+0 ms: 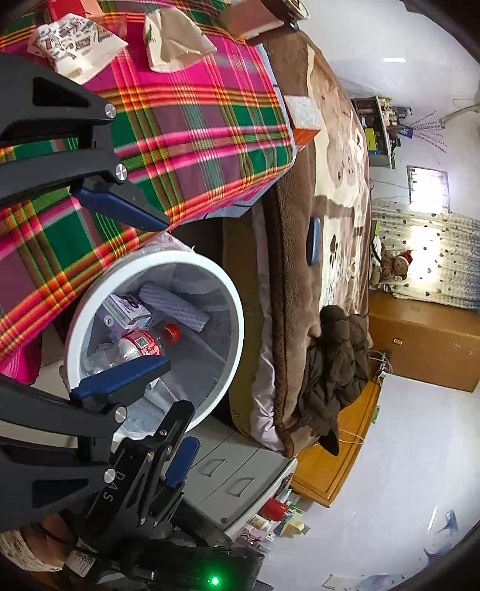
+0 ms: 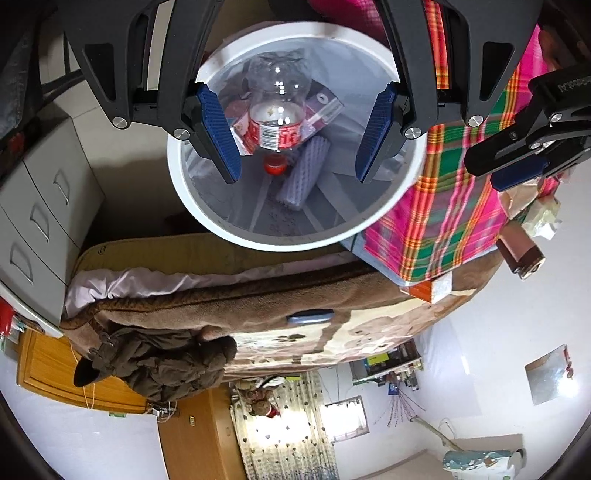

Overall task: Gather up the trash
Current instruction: 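Move both tools back over the table toward the red box and paper cup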

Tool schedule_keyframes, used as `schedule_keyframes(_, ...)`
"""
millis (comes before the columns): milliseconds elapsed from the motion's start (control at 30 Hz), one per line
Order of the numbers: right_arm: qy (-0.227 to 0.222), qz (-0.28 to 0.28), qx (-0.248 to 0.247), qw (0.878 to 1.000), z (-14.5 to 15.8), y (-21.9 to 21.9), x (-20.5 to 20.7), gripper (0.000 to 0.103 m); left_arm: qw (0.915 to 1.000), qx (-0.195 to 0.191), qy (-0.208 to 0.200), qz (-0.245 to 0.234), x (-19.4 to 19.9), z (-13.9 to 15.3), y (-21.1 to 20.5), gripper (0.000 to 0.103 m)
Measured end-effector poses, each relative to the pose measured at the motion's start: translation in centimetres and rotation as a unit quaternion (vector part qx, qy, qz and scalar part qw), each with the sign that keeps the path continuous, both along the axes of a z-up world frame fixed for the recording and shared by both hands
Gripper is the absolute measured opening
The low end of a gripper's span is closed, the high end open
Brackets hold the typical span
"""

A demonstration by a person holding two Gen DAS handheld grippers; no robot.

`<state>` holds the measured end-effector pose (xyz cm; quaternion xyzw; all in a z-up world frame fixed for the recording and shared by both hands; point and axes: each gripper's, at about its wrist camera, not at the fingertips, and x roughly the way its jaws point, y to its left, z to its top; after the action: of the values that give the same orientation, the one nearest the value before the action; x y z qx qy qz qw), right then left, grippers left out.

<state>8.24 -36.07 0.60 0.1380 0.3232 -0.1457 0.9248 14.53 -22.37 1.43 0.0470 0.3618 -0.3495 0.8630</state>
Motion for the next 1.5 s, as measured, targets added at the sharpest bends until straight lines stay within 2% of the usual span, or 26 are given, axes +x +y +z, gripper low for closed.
schedule_keyframes(200,-0.014,0.011,0.0,1.0,0.7,1.4,-0.1,0.066,0.9998,-0.014,-0.009,0.013,-0.6,0.9,2.3,0.071)
schedule_keyframes(767,-0.047,0.073,0.001,0.996,1.9,7.0,0.8,0.066,0.9942,-0.016,-0.049,0.094,-1.3,2.4,11.2,0.074)
schedule_keyframes(1000,-0.055,0.099,0.0,0.994,1.9,9.5,1.8,0.066,0.9893,-0.023,-0.053,0.134,-1.1,2.3,15.7,0.075)
schedule_keyframes(1300,-0.045,0.151,0.002,0.988,1.6,13.4,4.6,0.066,0.9788,-0.013,-0.047,0.199,0.1,1.3,21.6,0.077)
schedule_keyframes(1500,-0.032,0.184,0.008,0.982,1.0,15.7,6.4,0.066,0.9735,-0.007,-0.035,0.226,1.2,0.2,24.7,0.077)
